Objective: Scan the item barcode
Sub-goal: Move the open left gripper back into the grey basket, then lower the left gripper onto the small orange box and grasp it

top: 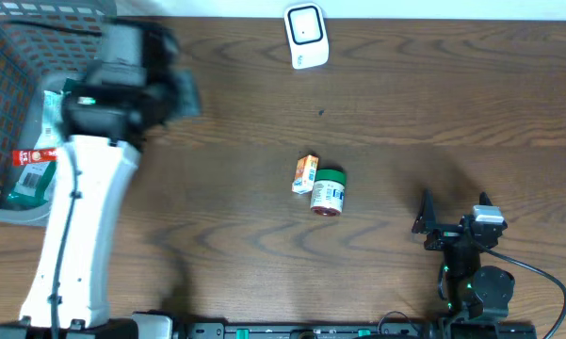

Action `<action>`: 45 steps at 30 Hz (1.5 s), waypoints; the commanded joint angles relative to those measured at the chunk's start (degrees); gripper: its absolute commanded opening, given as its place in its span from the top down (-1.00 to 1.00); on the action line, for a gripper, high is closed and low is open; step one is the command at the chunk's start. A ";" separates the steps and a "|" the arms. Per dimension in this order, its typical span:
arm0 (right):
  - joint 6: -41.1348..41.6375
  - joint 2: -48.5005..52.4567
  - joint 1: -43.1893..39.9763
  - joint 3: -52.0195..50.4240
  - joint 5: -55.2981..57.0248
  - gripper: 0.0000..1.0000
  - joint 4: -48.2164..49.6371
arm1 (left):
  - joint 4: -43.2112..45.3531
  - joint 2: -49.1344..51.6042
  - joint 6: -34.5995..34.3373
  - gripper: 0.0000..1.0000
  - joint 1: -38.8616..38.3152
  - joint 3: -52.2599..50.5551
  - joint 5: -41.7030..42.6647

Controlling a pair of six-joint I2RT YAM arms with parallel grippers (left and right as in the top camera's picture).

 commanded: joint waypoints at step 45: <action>0.74 -0.31 -0.39 -0.09 0.11 -0.98 -0.17 | -2.16 21.59 6.56 -0.59 33.18 -5.84 2.58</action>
